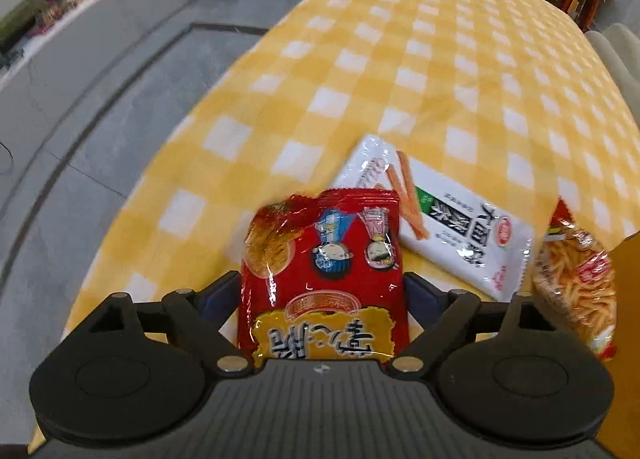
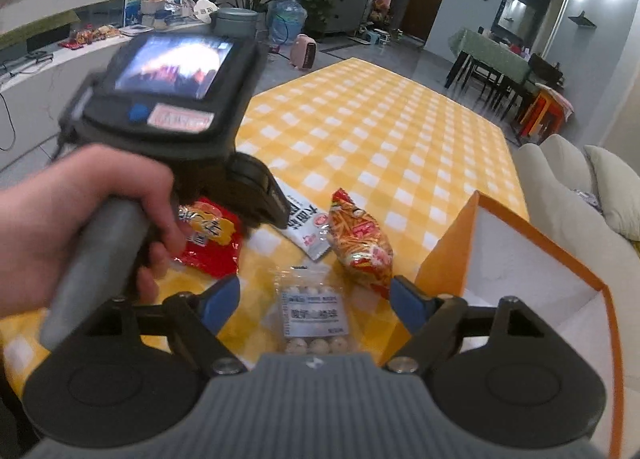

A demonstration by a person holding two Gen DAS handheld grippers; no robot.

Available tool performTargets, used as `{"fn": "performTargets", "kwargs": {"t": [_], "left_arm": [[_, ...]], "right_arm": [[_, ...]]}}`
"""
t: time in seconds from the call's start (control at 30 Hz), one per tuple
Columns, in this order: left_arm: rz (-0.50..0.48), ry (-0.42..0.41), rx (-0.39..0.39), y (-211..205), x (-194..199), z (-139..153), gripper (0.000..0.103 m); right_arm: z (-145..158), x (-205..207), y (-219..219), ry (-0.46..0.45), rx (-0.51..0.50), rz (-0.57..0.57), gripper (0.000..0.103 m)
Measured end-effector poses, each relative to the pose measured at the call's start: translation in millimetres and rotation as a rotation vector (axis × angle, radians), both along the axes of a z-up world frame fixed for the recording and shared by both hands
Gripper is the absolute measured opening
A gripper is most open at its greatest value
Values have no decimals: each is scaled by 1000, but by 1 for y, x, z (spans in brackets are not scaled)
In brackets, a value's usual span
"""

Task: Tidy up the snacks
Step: 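Move both tools back to the pile and grasp the red snack bag with the left tool, then grasp the clear yogurt-ball pack with the right tool and lift it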

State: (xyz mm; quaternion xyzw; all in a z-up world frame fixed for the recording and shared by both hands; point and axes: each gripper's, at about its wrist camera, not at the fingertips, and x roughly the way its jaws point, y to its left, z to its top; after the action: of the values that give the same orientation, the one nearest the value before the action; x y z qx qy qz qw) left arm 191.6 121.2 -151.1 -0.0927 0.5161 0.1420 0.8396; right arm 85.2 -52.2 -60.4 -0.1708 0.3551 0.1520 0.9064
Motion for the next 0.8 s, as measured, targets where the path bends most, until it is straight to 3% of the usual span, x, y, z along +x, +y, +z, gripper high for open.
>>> {"fn": "performTargets", "kwargs": {"t": [0.13,0.2,0.5,0.7,0.8], "left_arm": [[-12,-18,5,1,-9,2,85],[-34,-10,1,2,-12,4,81],[-193,1,-60,15,-23,5,81],[-225,9,-168,38,-36,6,81],[-225,5,-191,44,-40,7,81]], "right_arm": [[-1,1,2,11,19,2,80],[-1,-1,2,7,11,6,80],[-4,-9,2,10,-39,3,80],[0,0,8,134,-90,134,80],[0,25,9,262,-101,142,80]]}}
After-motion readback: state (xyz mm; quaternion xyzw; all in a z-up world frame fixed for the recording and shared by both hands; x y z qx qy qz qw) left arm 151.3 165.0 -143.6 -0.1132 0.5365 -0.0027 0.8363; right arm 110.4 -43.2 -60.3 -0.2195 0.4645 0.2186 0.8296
